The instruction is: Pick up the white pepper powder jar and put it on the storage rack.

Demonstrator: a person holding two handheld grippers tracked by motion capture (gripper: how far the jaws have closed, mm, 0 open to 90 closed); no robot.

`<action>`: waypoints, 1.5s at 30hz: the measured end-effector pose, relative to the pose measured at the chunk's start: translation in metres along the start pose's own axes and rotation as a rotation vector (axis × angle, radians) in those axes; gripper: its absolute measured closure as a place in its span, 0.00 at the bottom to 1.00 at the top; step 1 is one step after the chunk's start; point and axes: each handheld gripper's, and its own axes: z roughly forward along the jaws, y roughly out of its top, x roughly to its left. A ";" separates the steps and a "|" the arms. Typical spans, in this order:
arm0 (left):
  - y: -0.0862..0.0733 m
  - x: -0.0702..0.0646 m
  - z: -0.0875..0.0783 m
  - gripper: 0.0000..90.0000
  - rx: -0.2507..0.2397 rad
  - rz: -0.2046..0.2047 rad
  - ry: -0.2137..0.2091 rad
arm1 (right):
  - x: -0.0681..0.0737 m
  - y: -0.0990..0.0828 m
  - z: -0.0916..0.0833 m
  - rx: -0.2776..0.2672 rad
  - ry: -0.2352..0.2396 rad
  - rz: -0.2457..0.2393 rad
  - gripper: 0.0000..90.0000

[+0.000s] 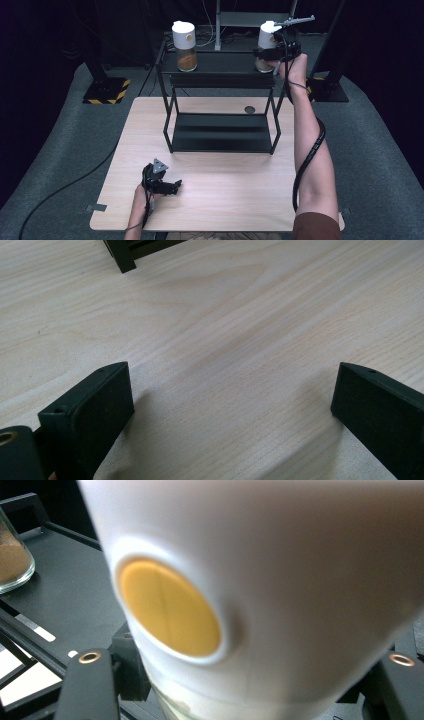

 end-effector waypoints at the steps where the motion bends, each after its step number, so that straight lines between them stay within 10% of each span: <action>1: 0.000 0.000 0.000 0.03 -0.001 -0.001 0.000 | 0.001 0.001 0.000 0.007 -0.007 -0.006 0.29; 8: 0.000 0.000 0.000 0.03 0.000 -0.001 0.000 | -0.004 0.011 -0.009 0.077 0.011 -0.041 0.07; 22: 0.000 0.000 0.000 0.03 -0.001 -0.001 0.000 | 0.005 -0.030 -0.069 0.100 0.025 -0.182 0.01; 32: 0.000 0.000 0.000 0.03 0.000 0.001 0.001 | 0.009 -0.100 -0.096 0.119 0.005 -0.212 0.01; 45: 0.000 0.000 0.000 0.03 -0.001 0.000 0.000 | 0.003 -0.226 -0.101 0.145 0.012 -0.089 0.01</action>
